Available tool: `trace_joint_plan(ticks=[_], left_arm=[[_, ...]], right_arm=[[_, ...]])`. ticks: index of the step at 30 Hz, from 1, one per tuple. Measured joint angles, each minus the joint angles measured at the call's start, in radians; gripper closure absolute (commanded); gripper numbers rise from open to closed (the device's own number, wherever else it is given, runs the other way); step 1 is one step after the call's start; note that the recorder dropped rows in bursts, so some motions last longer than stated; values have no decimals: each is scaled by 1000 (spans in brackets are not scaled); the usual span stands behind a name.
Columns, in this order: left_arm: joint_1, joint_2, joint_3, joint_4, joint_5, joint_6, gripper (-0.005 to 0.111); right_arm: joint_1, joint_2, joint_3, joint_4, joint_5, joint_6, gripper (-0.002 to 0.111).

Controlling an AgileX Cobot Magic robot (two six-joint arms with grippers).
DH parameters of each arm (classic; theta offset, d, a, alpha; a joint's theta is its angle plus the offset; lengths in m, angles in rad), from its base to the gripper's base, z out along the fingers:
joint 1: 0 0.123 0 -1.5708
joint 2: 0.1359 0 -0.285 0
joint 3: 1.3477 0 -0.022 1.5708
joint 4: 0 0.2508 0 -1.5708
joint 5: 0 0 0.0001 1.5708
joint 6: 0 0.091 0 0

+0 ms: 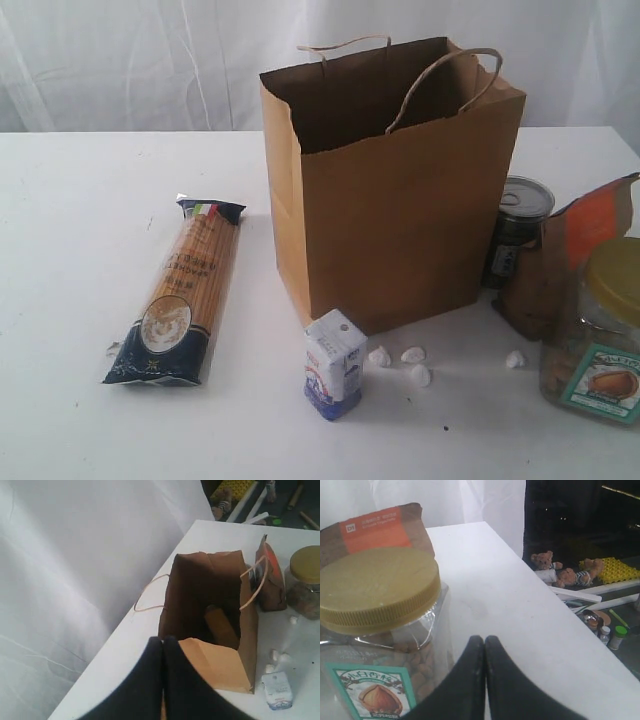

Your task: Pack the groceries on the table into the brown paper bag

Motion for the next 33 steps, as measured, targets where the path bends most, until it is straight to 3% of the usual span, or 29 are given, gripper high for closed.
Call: trace_joint_plan(ticks=[6, 11, 17, 24, 28, 33], left_arm=[[0, -46, 31, 4, 0, -23, 107], [0, -152, 212, 16, -9, -23, 107], [0, -348, 634, 20, -242, -81, 107], [0, -598, 1156, 29, -563, -242, 107], [0, -711, 1370, 28, -683, -332, 107], [0, -797, 1550, 28, -802, -407, 107]], right_arm=[[0, 0, 0, 59, -216, 120, 108], [0, 0, 0, 98, -411, 227, 108], [0, -2, 0, 103, -546, 290, 108], [0, -2, 0, 106, -620, 522, 108], [0, -2, -26, 103, -561, 552, 108], [22, -2, -165, 71, -373, 559, 108]])
